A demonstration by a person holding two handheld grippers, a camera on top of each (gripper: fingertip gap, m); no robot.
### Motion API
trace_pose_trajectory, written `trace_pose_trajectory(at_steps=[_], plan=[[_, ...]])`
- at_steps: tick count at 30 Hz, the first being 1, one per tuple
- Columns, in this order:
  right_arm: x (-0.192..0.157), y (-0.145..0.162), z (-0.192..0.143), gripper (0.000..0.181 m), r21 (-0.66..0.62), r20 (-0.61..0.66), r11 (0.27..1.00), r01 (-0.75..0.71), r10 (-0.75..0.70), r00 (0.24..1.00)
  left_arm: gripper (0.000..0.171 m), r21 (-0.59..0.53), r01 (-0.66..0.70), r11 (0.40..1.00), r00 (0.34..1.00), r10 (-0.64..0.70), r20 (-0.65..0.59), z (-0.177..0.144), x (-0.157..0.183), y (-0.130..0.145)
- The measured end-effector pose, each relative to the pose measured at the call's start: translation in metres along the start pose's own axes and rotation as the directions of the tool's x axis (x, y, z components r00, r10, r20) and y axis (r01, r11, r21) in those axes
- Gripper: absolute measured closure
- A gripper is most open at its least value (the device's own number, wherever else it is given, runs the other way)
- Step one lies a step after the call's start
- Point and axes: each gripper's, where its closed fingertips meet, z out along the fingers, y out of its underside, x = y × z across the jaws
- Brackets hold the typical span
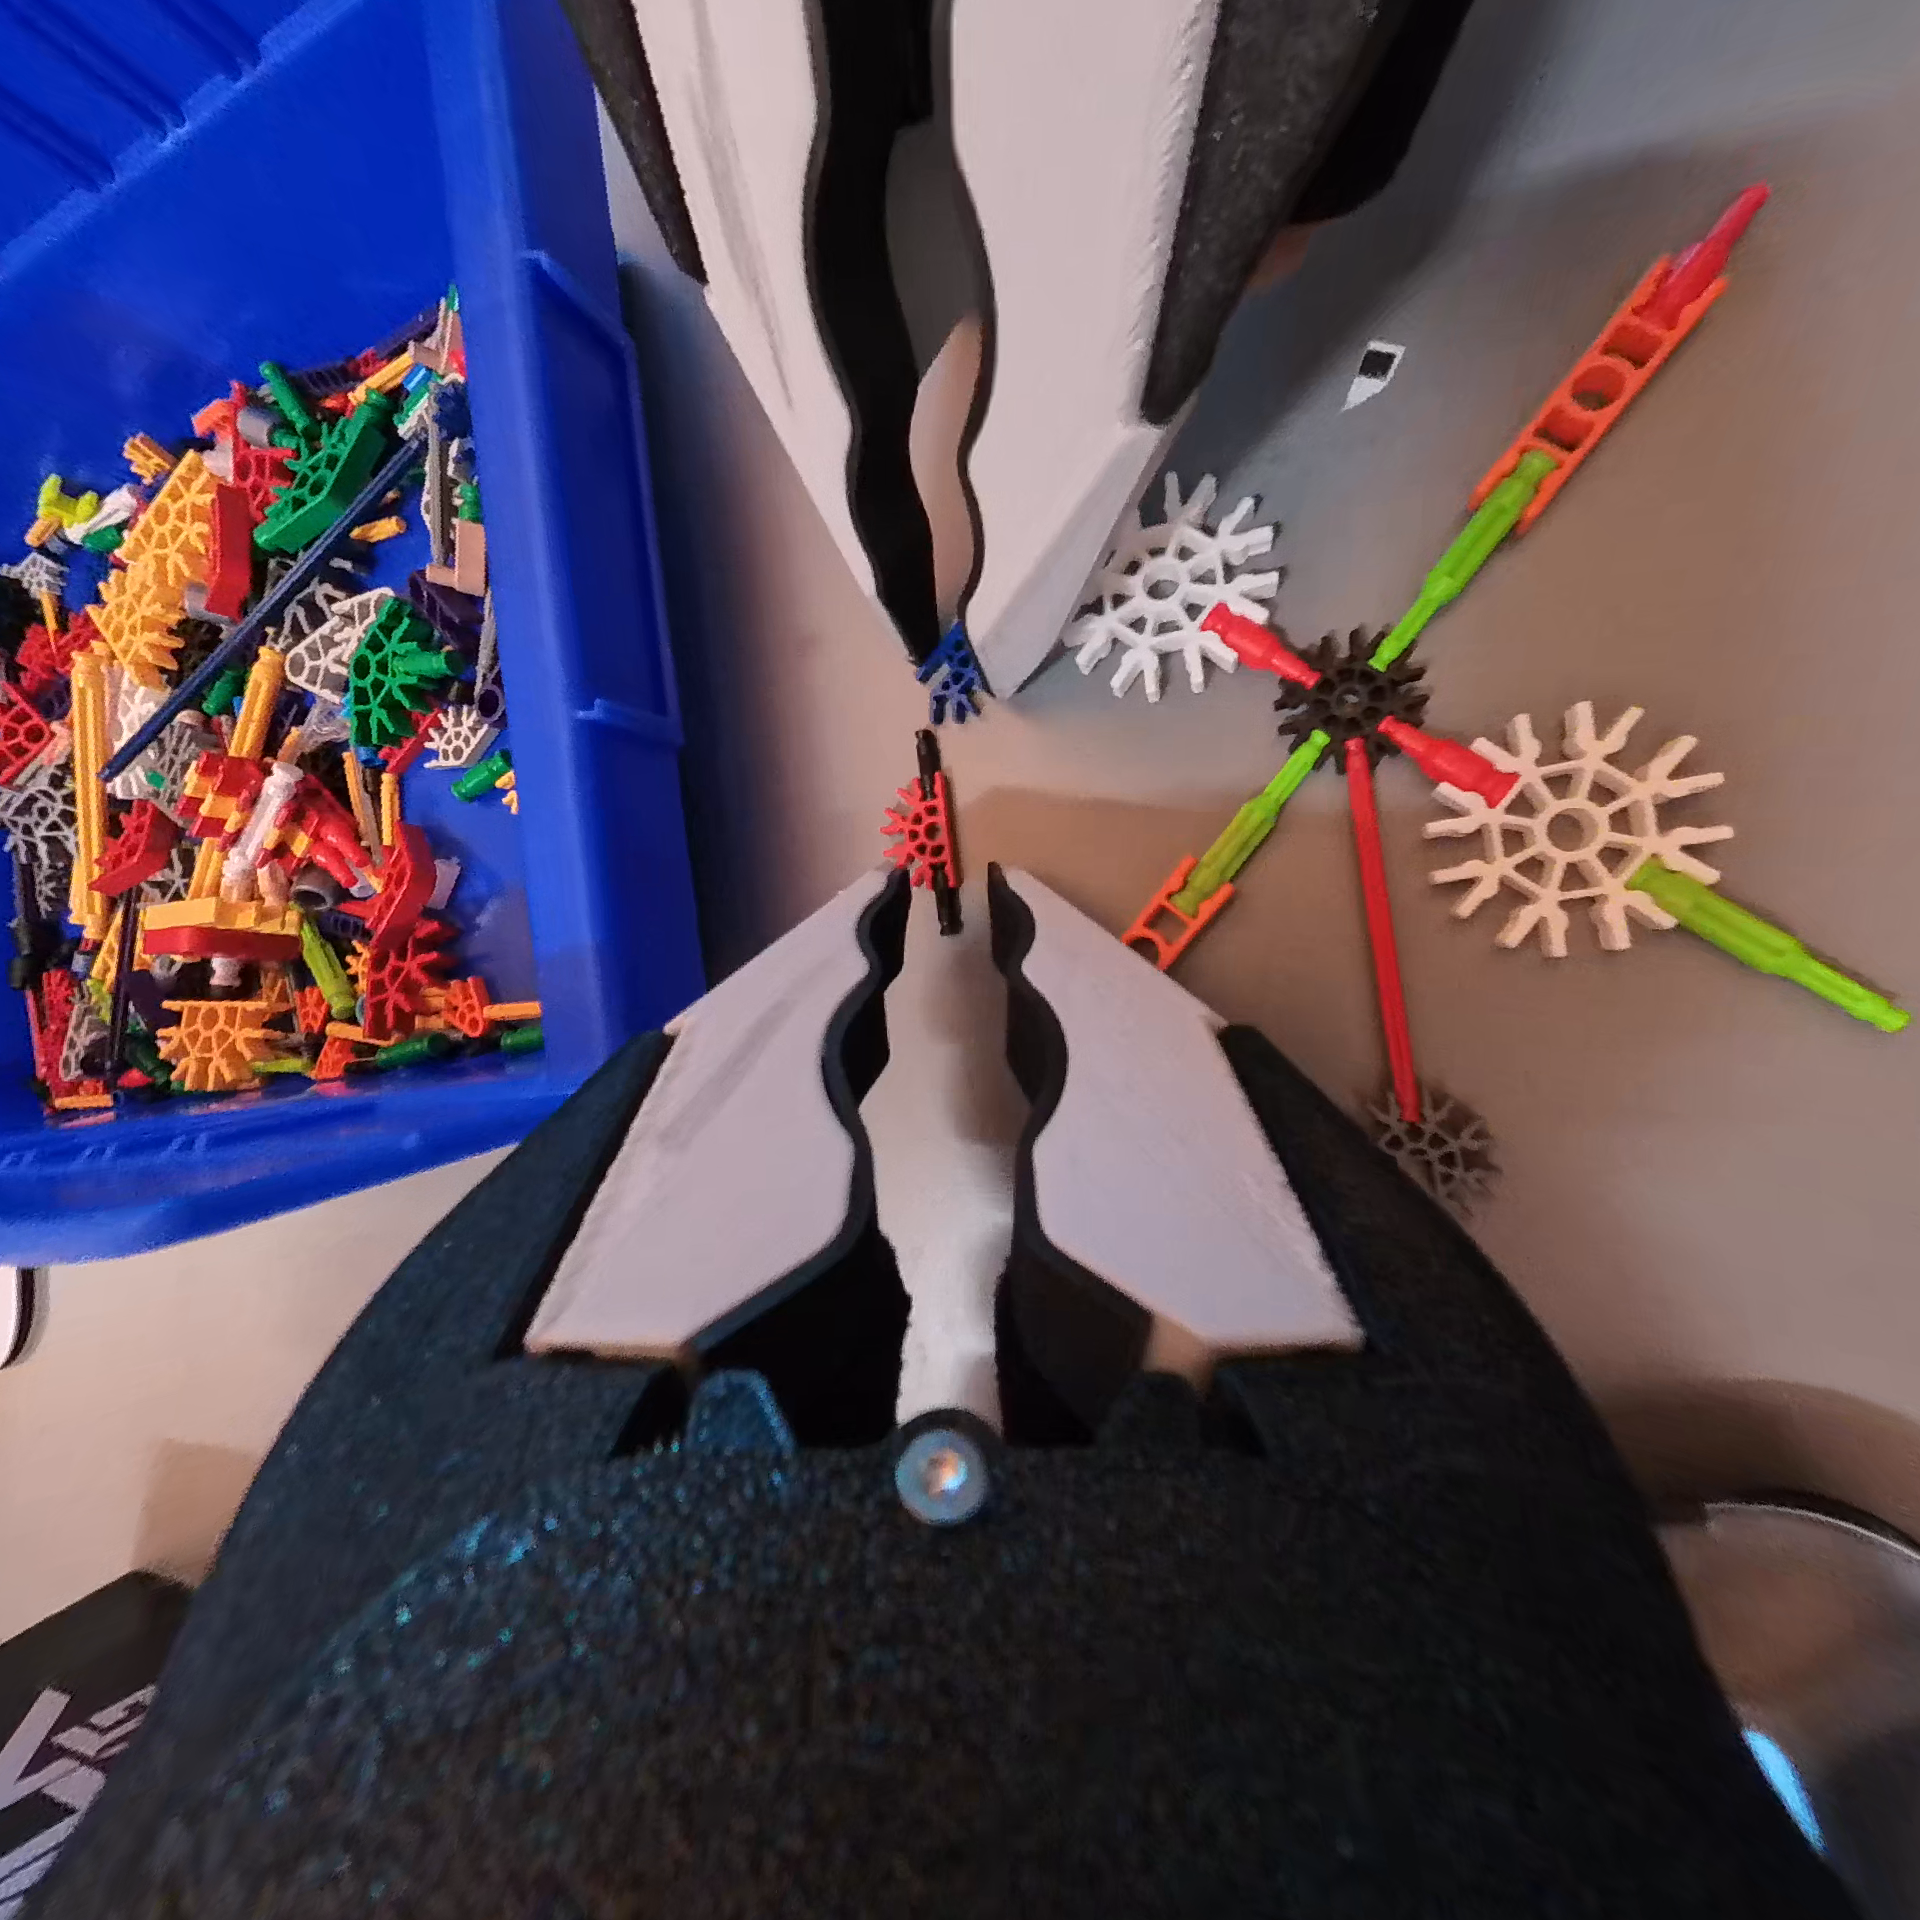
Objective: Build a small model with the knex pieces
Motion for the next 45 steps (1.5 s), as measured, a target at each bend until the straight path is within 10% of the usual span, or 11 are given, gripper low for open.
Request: trace_pose_trajectory(at_steps=[45], plan=[[-0.001,-0.011,0.004,0.167,0.015,0.029,0.996,0.089,-0.089,0.996,0.163,0.025,-0.003,1.0,0.999,0.004,-0.046,0.005,0.003,0.0]])
